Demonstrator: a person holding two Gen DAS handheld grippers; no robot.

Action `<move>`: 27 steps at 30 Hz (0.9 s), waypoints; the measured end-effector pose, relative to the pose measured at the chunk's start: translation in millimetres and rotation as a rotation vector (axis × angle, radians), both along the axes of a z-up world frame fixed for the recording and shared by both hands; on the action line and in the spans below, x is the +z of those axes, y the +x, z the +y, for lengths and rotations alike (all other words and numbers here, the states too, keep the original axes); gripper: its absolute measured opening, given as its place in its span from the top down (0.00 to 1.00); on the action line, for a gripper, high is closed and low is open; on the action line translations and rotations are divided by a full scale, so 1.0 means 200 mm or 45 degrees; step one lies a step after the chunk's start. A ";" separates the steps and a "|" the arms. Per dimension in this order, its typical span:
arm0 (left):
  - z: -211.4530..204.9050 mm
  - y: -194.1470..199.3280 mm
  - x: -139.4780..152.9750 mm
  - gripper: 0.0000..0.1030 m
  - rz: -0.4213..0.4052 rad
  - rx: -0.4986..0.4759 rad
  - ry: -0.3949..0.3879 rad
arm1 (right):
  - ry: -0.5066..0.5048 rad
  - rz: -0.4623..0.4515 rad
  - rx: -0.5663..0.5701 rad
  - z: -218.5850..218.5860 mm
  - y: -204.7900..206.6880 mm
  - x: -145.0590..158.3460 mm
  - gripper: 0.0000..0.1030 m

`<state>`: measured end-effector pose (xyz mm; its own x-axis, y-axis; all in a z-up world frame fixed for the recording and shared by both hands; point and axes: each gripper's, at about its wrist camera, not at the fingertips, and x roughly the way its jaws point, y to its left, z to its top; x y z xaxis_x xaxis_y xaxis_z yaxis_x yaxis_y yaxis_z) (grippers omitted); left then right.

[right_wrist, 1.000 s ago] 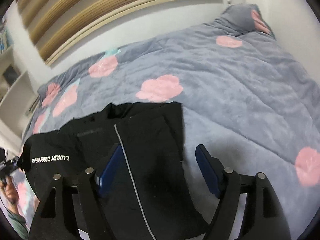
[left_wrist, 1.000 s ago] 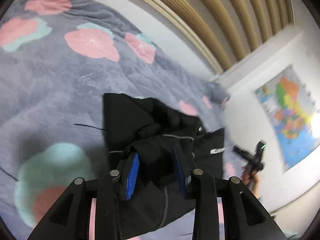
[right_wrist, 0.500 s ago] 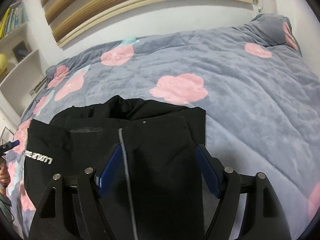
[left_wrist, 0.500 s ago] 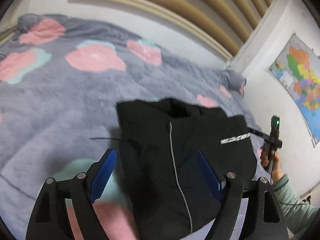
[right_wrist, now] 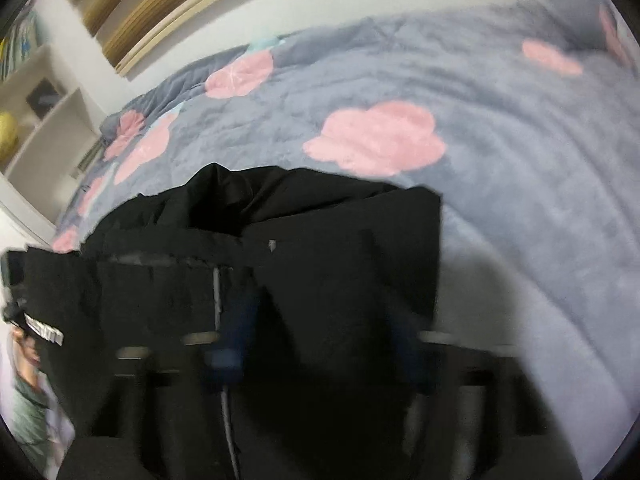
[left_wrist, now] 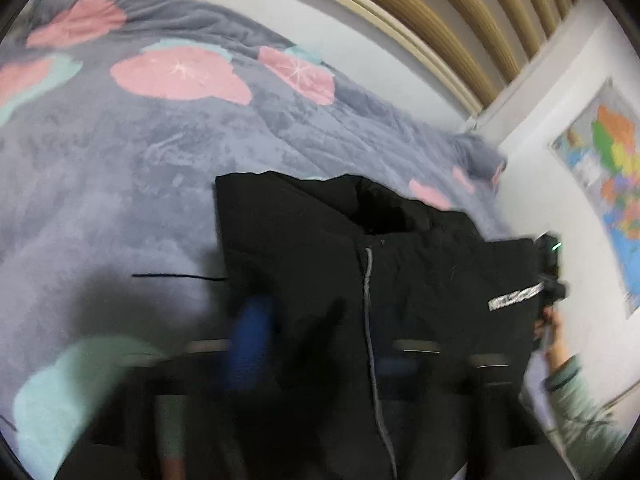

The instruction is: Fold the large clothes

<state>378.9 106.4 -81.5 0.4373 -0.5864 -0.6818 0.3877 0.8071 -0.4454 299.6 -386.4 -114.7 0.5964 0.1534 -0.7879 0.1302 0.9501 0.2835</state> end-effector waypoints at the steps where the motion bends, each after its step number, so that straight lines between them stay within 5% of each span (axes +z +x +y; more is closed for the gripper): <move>1: -0.01 -0.01 0.00 0.92 0.001 0.009 0.048 | -0.019 -0.017 0.009 0.01 -0.03 0.02 0.79; 5: -0.02 -0.13 0.10 0.96 -0.127 0.031 0.112 | -0.195 -0.139 -0.010 0.08 -0.20 0.18 0.85; 9: 0.04 -0.23 0.34 0.96 -0.284 0.116 0.052 | -0.334 -0.278 -0.096 0.07 -0.32 0.42 0.86; 16: 0.00 -0.02 0.64 0.96 -0.404 0.283 -0.012 | -0.488 -0.344 -0.237 0.08 -0.09 0.65 0.87; 21: -0.12 0.34 0.57 0.96 -0.368 0.408 0.108 | -0.497 -0.171 -0.339 -0.02 0.31 0.46 0.87; 27: -0.25 0.69 0.09 0.96 -0.073 0.431 0.346 | -0.403 0.234 -0.262 -0.09 0.63 -0.11 0.85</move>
